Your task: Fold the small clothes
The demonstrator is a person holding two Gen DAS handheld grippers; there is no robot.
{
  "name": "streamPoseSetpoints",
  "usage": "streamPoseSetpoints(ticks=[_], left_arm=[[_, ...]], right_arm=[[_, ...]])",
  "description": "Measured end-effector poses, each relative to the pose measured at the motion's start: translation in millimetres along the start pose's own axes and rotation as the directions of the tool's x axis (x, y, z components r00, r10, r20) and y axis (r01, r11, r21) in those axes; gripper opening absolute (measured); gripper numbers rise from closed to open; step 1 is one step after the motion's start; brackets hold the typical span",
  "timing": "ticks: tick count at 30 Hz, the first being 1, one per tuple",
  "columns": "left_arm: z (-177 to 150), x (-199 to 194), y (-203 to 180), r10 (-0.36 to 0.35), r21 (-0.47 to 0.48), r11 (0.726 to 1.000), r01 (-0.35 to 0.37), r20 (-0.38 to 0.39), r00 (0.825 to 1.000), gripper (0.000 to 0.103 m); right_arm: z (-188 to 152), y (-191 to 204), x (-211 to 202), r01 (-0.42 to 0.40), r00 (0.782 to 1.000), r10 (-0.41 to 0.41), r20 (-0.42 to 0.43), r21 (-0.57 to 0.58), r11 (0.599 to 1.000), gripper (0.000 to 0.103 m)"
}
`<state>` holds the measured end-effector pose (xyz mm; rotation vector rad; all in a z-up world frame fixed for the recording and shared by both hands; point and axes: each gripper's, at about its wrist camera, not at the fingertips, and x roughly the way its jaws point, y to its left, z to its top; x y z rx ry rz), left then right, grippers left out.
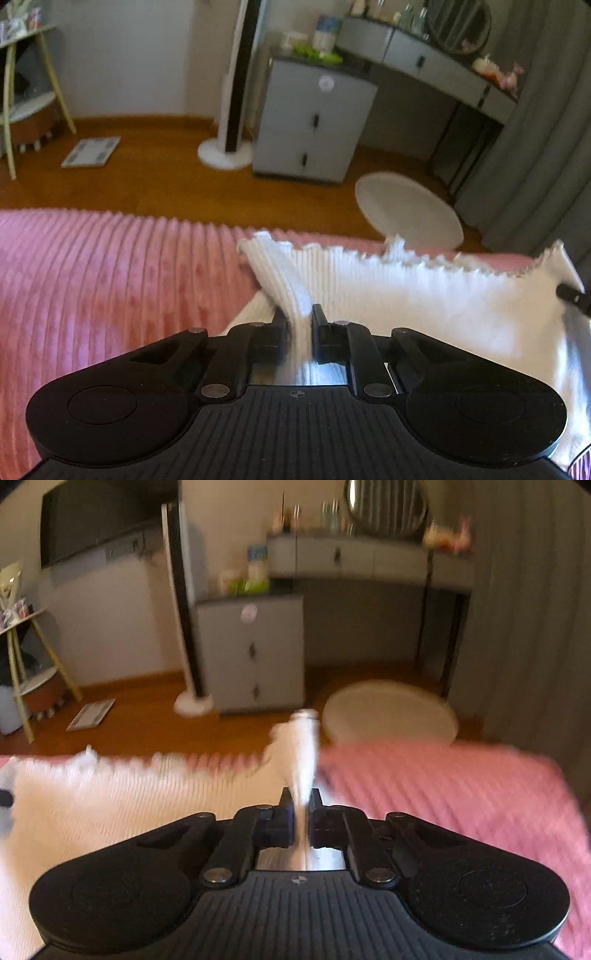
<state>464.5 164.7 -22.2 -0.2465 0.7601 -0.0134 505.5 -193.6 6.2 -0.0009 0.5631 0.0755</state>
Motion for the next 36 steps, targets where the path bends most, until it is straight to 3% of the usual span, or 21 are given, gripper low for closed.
streamPoseSetpoints(ticks=[3,6,7,9,10,11,13,15,17,19,21,22,24,26,28,31,33,35,36], left_arm=[[1,-7,-12,0.034,0.04,0.999,-0.037,0.066,0.997,0.015],[1,-1,-23,0.088,0.099,0.99,-0.102,0.137,0.987,0.016],[0,6,-26,0.124,0.12,0.983,-0.14,0.13,0.984,0.02],[-4,16,-30,0.159,0.144,0.975,-0.166,0.062,0.985,0.024],[-7,10,-31,0.157,0.155,0.974,-0.167,0.075,0.985,0.031],[-11,-1,-30,0.158,0.159,0.972,-0.172,0.098,0.983,0.036],[-20,-28,-23,0.14,0.134,0.978,-0.157,0.127,0.982,0.063],[-34,-58,-9,0.093,0.087,0.991,-0.107,0.146,0.985,0.067],[-50,-80,3,0.064,0.047,0.996,-0.071,0.135,0.989,0.079],[-68,-93,5,0.052,0.077,0.995,-0.062,0.121,0.991,0.087],[-79,-92,5,0.052,0.11,0.992,-0.059,0.06,0.997,0.088],[-81,-87,5,0.046,0.103,0.993,-0.048,0.023,0.999,0.087],[-86,-82,12,-0.004,0.051,0.999,0.006,-0.036,0.999,0.084],[-87,-78,20,-0.044,-0.02,0.999,0.042,-0.061,0.997,0.078],[-86,-76,24,-0.077,-0.062,0.995,0.073,-0.069,0.995,0.072],[-82,-65,28,-0.105,-0.102,0.99,0.096,-0.083,0.991,0.073],[-81,-58,27,-0.117,-0.125,0.986,0.107,-0.073,0.99,0.071],[-79,-51,25,-0.105,-0.13,0.987,0.097,-0.059,0.993,0.063],[-79,-50,24,-0.111,-0.133,0.986,0.103,-0.054,0.992,0.05]], right_arm=[[-1,14,0,0.091,0.994,-0.086,0.06,-0.09,0.992,0.007],[-13,22,13,0.14,0.99,-0.134,0.05,-0.142,0.98,0.008],[-17,23,21,0.154,0.988,-0.153,0.015,-0.15,0.977,0.008],[-19,28,34,0.192,0.974,-0.21,-0.086,-0.184,0.964,0.019],[-18,29,25,0.204,0.974,-0.219,-0.063,-0.186,0.961,0.019],[-18,31,9,0.205,0.977,-0.212,-0.019,-0.175,0.963,0.021],[-23,34,-30,0.149,0.988,-0.146,0.042,-0.087,0.985,0.023],[-38,39,-69,0.034,0.997,-0.033,0.066,-0.003,0.999,0.026],[-61,50,-98,-0.077,0.997,0.076,0.027,0.045,0.996,0.035],[-85,64,-110,-0.09,0.995,0.091,-0.029,0.044,0.995,0.036],[-106,65,-108,-0.042,0.996,0.046,-0.077,0.061,0.997,0.037],[-115,62,-108,-0.028,0.998,0.032,-0.058,0.068,0.997,0.037],[-116,60,-117,0.002,0.999,0.0,-0.035,0.058,0.998,0.037],[-111,58,-137,0.085,0.996,-0.084,-0.02,0.06,0.995,0.04],[-110,54,-154,0.1,0.995,-0.101,0.009,0.076,0.992,0.041],[-112,55,-163,0.063,0.997,-0.067,0.034,0.107,0.992,0.039],[-115,67,-157,-0.007,0.998,0.0,0.064,0.108,0.994,0.026],[-123,83,-152,-0.103,0.99,0.096,0.104,0.068,0.992,0.017],[-129,91,-151,-0.143,0.982,0.137,0.13,0.043,0.989,0.017]])
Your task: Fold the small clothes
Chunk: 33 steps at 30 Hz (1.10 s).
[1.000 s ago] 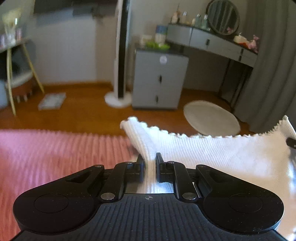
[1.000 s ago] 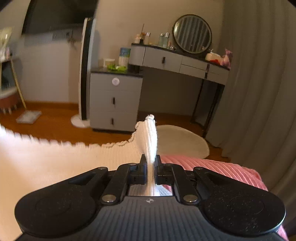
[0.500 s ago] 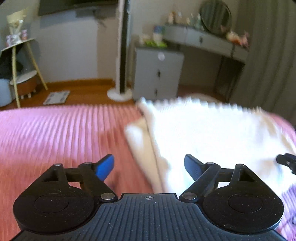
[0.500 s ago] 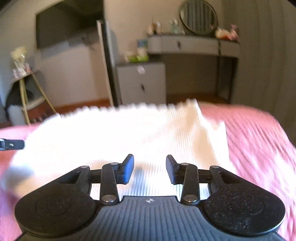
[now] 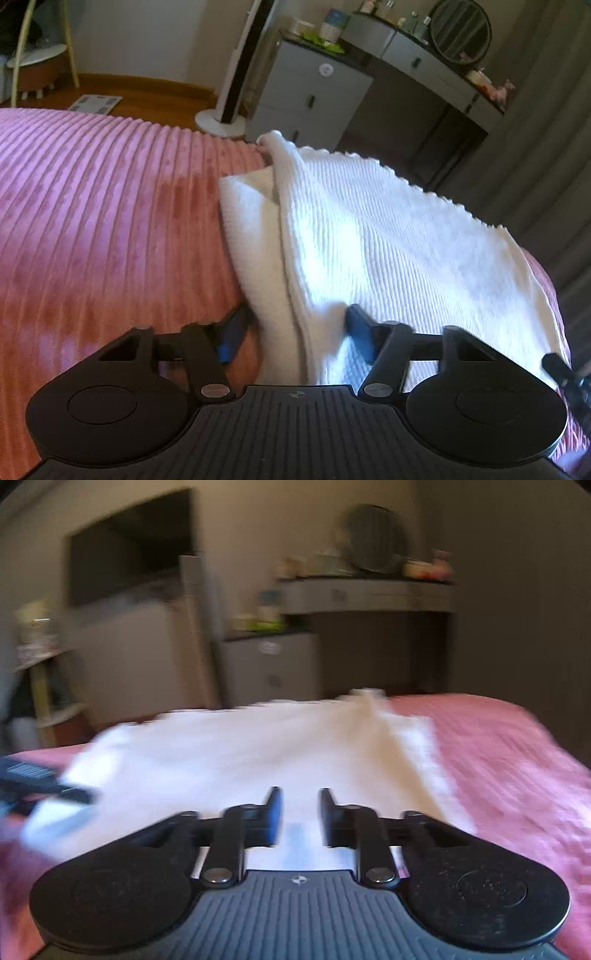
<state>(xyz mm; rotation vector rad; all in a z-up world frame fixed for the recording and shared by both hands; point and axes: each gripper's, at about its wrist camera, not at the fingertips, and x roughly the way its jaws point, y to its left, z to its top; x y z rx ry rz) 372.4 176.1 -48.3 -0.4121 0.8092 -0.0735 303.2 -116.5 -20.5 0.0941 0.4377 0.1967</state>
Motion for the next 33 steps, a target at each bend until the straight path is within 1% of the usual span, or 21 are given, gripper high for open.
streamPoseSetpoints(ticks=[1,2,3,4,6,9,12,15,18,21,24,26,27,29,30,31,33], left_arm=[[1,0,-1,-0.004,-0.01,1.0,0.004,-0.002,1.0,0.046],[2,1,-2,0.003,-0.02,1.0,-0.003,0.0,1.0,0.042],[3,-1,-3,0.004,-0.025,1.0,-0.004,0.001,1.0,0.033],[6,-3,-5,0.007,-0.023,1.0,-0.007,0.004,1.0,0.03],[11,-9,-11,0.004,-0.01,1.0,-0.004,0.014,1.0,0.027],[19,-24,-30,-0.02,0.043,0.999,0.018,0.055,0.998,0.025],[28,-36,-59,-0.059,0.093,0.994,0.05,0.099,0.993,0.023],[33,-39,-96,-0.106,0.15,0.985,0.088,0.118,0.987,0.022],[30,-31,-143,-0.14,0.275,0.956,0.102,0.122,0.983,0.021],[16,-14,-189,-0.17,0.384,0.915,0.123,0.09,0.981,0.02],[-5,9,-220,-0.194,0.456,0.877,0.151,0.047,0.98,0.02],[-21,26,-231,-0.189,0.477,0.867,0.146,0.043,0.981,0.02],[-28,35,-232,-0.188,0.469,0.87,0.152,0.03,0.982,0.021],[-37,52,-226,-0.198,0.409,0.895,0.181,-0.001,0.98,0.022],[-39,56,-221,-0.22,0.383,0.901,0.205,-0.005,0.975,0.029],[-44,53,-215,-0.238,0.366,0.904,0.219,0.005,0.971,0.031],[-41,43,-202,-0.25,0.306,0.923,0.234,0.015,0.968,0.033]], right_arm=[[-7,7,6,-0.041,0.999,0.041,-0.004,-0.028,0.999,0.017],[-15,11,15,-0.058,0.997,0.055,-0.049,-0.054,0.997,0.016],[-24,14,24,-0.039,0.993,0.031,-0.111,-0.072,0.997,0.016],[-32,15,31,-0.034,0.991,0.023,-0.134,-0.08,0.996,0.016],[-27,11,30,-0.05,0.991,0.042,-0.126,-0.057,0.997,0.016],[-16,-6,18,-0.077,0.994,0.081,-0.078,0.045,0.996,0.016],[-12,-24,7,-0.045,0.998,0.048,-0.039,0.089,0.995,0.016],[-11,-41,3,-0.023,0.999,0.028,-0.032,0.161,0.987,0.016],[-12,-57,2,-0.007,0.999,0.016,-0.034,0.23,0.973,0.016],[-15,-72,0,0.001,1.0,0.005,-0.021,0.281,0.96,0.016],[-18,-91,-1,-0.011,1.0,0.018,-0.015,0.367,0.93,0.016],[-22,-100,1,-0.028,0.999,0.035,-0.009,0.409,0.912,0.016],[-24,-103,2,-0.034,0.999,0.041,-0.008,0.429,0.903,0.016],[-29,-109,2,-0.056,0.998,0.063,0.001,0.469,0.882,0.016],[-29,-110,4,-0.06,0.998,0.068,0.0,0.476,0.877,0.016],[-31,-111,5,-0.063,0.997,0.072,-0.002,0.481,0.875,0.016],[-32,-114,5,-0.07,0.997,0.081,0.001,0.491,0.868,0.016]])
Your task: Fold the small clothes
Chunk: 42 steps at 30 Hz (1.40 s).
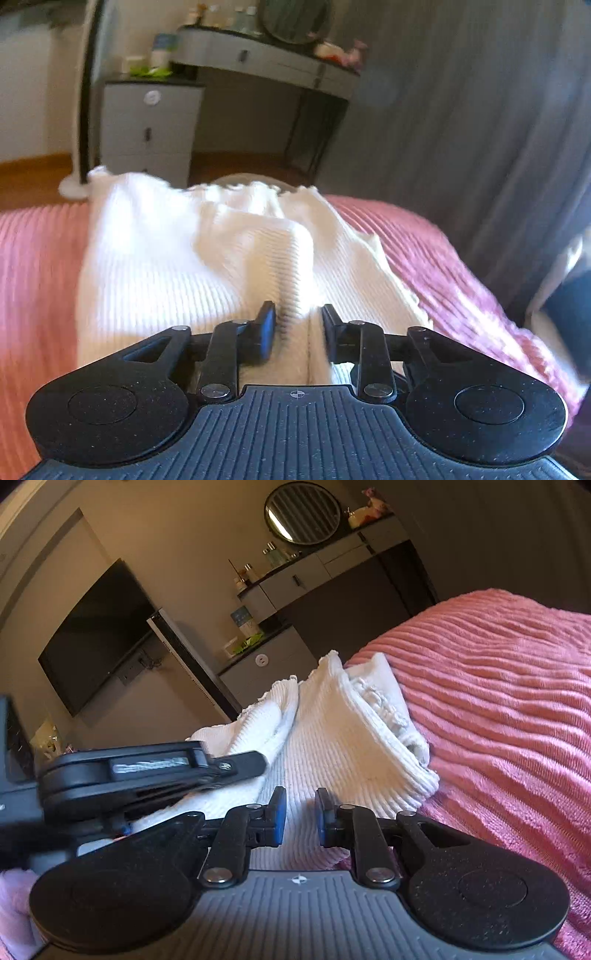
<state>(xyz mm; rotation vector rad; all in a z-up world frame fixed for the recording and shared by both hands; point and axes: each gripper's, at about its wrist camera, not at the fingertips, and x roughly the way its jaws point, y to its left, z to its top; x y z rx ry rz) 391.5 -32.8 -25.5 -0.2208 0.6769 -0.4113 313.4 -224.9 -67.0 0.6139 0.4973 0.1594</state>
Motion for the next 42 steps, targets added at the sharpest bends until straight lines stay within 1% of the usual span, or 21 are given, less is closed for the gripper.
streamPoseSetpoints(ticks=[2,4,6,7,8,9,12,15,17,20,22,23,25,27,30,32,34,36,38,40,42], left_arm=[[2,-31,10,-0.007,-0.096,0.995,0.011,0.047,0.999,0.047],[-1,-63,16,0.027,-0.108,0.994,-0.014,0.123,0.992,0.06],[-14,-90,22,0.125,-0.093,0.989,-0.112,0.15,0.981,0.066],[-24,-99,26,0.172,-0.099,0.982,-0.159,0.148,0.974,0.067],[-35,-104,31,0.208,-0.119,0.974,-0.193,0.129,0.97,0.067],[-44,-106,37,0.222,-0.142,0.968,-0.206,0.106,0.969,0.067],[-57,-93,54,0.214,-0.204,0.958,-0.2,0.049,0.976,0.065],[-62,-78,60,0.255,-0.187,0.951,-0.244,0.032,0.967,0.063],[-64,-74,63,0.24,-0.188,0.954,-0.234,0.005,0.971,0.063],[-68,-77,65,0.218,-0.214,0.954,-0.212,0.006,0.976,0.063],[-71,-79,70,0.207,-0.234,0.951,-0.2,0.004,0.978,0.065],[-73,-79,72,0.199,-0.245,0.95,-0.192,0.005,0.98,0.065],[-77,-82,77,0.178,-0.28,0.945,-0.169,0.008,0.984,0.066],[-77,-86,83,0.157,-0.331,0.932,-0.145,0.01,0.988,0.065],[-75,-93,84,0.147,-0.364,0.922,-0.13,0.021,0.989,0.065],[-73,-97,79,0.15,-0.349,0.928,-0.126,0.041,0.988,0.065],[-74,-98,76,0.174,-0.335,0.931,-0.147,0.053,0.983,0.065],[-76,-93,74,0.184,-0.323,0.932,-0.163,0.034,0.982,0.065],[-79,-89,74,0.191,-0.322,0.93,-0.177,0.013,0.981,0.065],[-80,-89,73,0.192,-0.317,0.932,-0.177,0.014,0.981,0.065],[-82,-89,71,0.187,-0.302,0.937,-0.174,0.014,0.982,0.065]], right_arm=[[2,-2,-1,-0.008,1.0,0.008,-0.001,0.02,1.0,0.016],[5,-3,-4,-0.029,1.0,0.029,-0.003,0.052,0.998,0.019],[8,-4,-6,-0.065,0.998,0.066,-0.001,0.098,0.993,0.037],[7,-5,-6,-0.087,0.996,0.088,0.0,0.127,0.988,0.044],[8,-7,-4,-0.118,0.993,0.12,-0.003,0.162,0.98,0.062],[8,-10,-2,-0.149,0.988,0.153,-0.006,0.204,0.968,0.07],[11,-20,5,-0.206,0.974,0.227,-0.022,0.34,0.918,0.071],[21,-7,15,-0.199,0.97,0.233,-0.068,0.327,0.924,0.071],[36,8,22,-0.178,0.973,0.21,-0.098,0.266,0.947,0.071],[51,22,52,-0.117,0.965,0.164,-0.206,0.223,0.968,0.07],[53,20,77,-0.046,0.945,0.123,-0.302,0.25,0.967,0.057],[53,19,86,-0.026,0.934,0.124,-0.335,0.282,0.959,0.035],[57,21,96,-0.044,0.92,0.159,-0.357,0.309,0.95,0.026],[62,32,96,-0.053,0.921,0.146,-0.361,0.256,0.965,0.016],[76,73,80,-0.03,0.957,0.012,-0.288,-0.056,0.998,0.013],[84,99,59,-0.003,0.986,-0.042,-0.163,-0.266,0.964,0.013],[89,111,46,0.045,0.995,-0.077,-0.069,-0.384,0.922,0.013],[92,112,42,0.108,0.991,-0.13,-0.016,-0.462,0.88,0.013],[88,99,50,0.174,0.978,-0.208,-0.014,-0.494,0.852,0.014],[80,74,66,0.206,0.956,-0.28,-0.089,-0.476,0.855,0.016],[77,49,74,0.219,0.942,-0.3,-0.148,-0.406,0.887,0.02]])
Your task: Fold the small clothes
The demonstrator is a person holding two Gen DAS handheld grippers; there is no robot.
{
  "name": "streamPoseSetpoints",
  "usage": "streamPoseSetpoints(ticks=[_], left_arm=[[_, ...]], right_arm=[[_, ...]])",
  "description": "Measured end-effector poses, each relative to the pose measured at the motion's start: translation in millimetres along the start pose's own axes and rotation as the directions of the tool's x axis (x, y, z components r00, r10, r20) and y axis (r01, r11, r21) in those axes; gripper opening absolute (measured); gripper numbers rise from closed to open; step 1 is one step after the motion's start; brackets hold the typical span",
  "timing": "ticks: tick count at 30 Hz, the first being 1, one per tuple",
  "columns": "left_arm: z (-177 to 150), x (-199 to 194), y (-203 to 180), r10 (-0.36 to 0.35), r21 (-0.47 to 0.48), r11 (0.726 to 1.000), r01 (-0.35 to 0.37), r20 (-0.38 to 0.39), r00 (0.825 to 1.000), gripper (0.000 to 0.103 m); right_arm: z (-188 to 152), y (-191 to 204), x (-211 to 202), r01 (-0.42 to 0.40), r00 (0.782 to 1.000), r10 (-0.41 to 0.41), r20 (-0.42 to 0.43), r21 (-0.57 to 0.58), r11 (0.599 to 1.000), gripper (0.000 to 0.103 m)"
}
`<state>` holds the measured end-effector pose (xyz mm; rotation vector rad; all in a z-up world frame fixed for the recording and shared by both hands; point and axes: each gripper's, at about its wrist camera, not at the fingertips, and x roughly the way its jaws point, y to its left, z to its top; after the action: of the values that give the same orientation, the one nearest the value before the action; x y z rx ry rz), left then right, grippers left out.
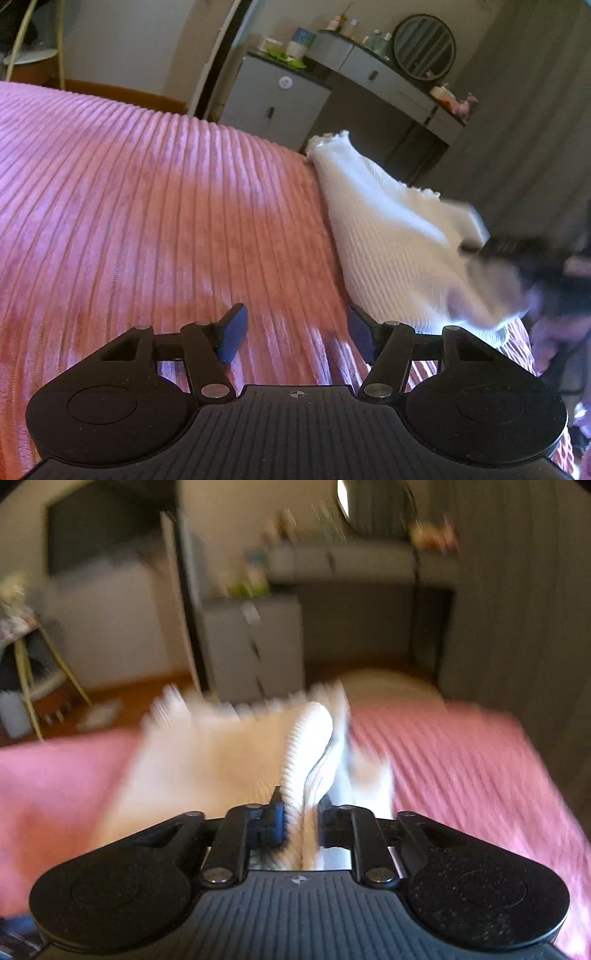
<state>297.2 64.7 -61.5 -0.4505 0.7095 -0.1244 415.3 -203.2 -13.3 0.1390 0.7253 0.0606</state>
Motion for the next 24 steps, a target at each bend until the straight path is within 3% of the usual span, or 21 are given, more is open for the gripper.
streamPoseSetpoints(ticks=[1,3,5,8,13,14,16,17,19,22,24], left_arm=[[-1,0,0,0.002,0.007,1.0,-0.002,0.0,1.0,0.065],[-2,1,0,0.001,0.013,1.0,-0.001,-0.001,1.0,0.065],[-3,2,0,0.003,0.008,1.0,-0.003,-0.003,1.0,0.065],[-4,5,-5,0.007,0.023,1.0,-0.007,-0.005,1.0,0.066],[-7,5,-14,0.002,0.052,0.999,-0.001,-0.015,1.0,0.067],[-7,5,-16,0.0,0.05,0.999,0.001,-0.019,1.0,0.067],[-8,6,-17,0.002,0.055,0.999,-0.001,-0.023,1.0,0.067],[-9,5,-18,0.004,0.061,0.998,-0.002,-0.024,1.0,0.067],[-10,5,-19,0.004,0.066,0.998,-0.003,-0.026,1.0,0.067],[-9,6,-18,-0.002,0.058,0.998,0.004,-0.025,1.0,0.068],[-9,8,-17,-0.005,0.054,0.999,0.007,-0.027,1.0,0.069]], right_arm=[[-3,-13,-6,-0.04,0.999,0.038,0.022,0.086,0.996,0.023],[-4,-28,-23,-0.066,0.997,0.059,0.042,0.207,0.976,0.043],[-11,-38,-45,-0.122,0.991,0.103,0.083,0.269,0.955,0.047],[-28,-48,-67,-0.207,0.978,0.183,0.102,0.33,0.921,0.062],[-50,-42,-67,-0.285,0.957,0.285,0.053,0.357,0.889,0.063],[-52,-41,-62,-0.271,0.961,0.271,0.05,0.357,0.894,0.06],[-50,-39,-50,-0.267,0.962,0.27,0.041,0.361,0.894,0.034],[-47,-37,-46,-0.266,0.961,0.276,0.025,0.363,0.893,0.015],[-41,-29,-58,-0.223,0.975,0.211,0.072,0.265,0.938,0.014],[-42,-14,-84,-0.186,0.961,0.162,0.224,0.089,0.979,0.014],[-50,-21,-72,-0.158,0.973,0.135,0.188,0.108,0.982,0.015]])
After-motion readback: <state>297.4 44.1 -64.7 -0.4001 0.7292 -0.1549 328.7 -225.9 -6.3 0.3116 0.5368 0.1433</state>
